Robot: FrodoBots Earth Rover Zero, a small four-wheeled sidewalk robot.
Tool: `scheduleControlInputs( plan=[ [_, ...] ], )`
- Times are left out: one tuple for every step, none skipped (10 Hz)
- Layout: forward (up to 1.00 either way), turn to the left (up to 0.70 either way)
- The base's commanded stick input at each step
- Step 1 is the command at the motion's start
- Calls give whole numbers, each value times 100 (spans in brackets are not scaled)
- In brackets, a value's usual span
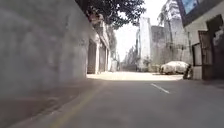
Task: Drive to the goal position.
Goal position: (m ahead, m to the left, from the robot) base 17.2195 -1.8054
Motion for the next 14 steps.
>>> scheduleControlInputs(
  plan=[
    [100,-23],
    [100,6],
    [100,6],
    [100,6],
    [100,6],
    [100,1],
    [100,-24],
    [100,-33],
    [100,-18],
    [100,6],
    [100,6],
    [100,-34],
    [100,-34],
    [100,1]
  ],
)
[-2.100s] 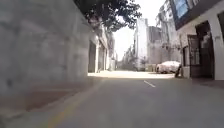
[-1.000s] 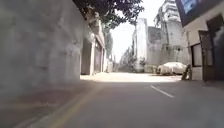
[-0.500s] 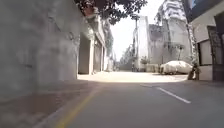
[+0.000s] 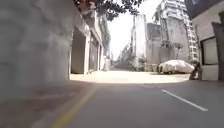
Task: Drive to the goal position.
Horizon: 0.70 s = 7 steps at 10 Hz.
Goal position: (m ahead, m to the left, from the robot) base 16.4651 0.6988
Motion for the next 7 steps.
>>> scheduleControlInputs(
  plan=[
    [100,-27],
    [100,-34],
    [100,-34],
    [100,-34],
    [100,-34],
    [100,-8],
    [100,6]
  ],
)
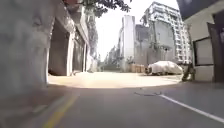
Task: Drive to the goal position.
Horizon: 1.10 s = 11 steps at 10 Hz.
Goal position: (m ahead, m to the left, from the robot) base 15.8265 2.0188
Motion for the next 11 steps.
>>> scheduleControlInputs(
  plan=[
    [100,6],
    [100,6],
    [100,6],
    [100,6],
    [100,6],
    [100,6],
    [100,6],
    [100,6],
    [100,6],
    [100,6],
    [100,11]
  ],
)
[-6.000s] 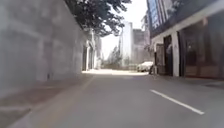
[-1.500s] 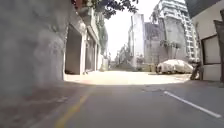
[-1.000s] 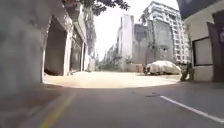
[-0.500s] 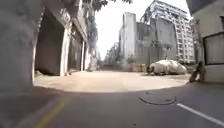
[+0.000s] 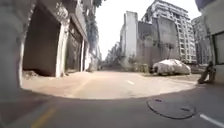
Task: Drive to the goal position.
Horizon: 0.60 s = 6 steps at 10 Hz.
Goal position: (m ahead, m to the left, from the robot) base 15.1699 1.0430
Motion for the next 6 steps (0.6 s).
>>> scheduleControlInputs(
  plan=[
    [100,30],
    [100,46],
    [100,40],
    [100,6],
    [100,6],
    [100,6]
  ],
)
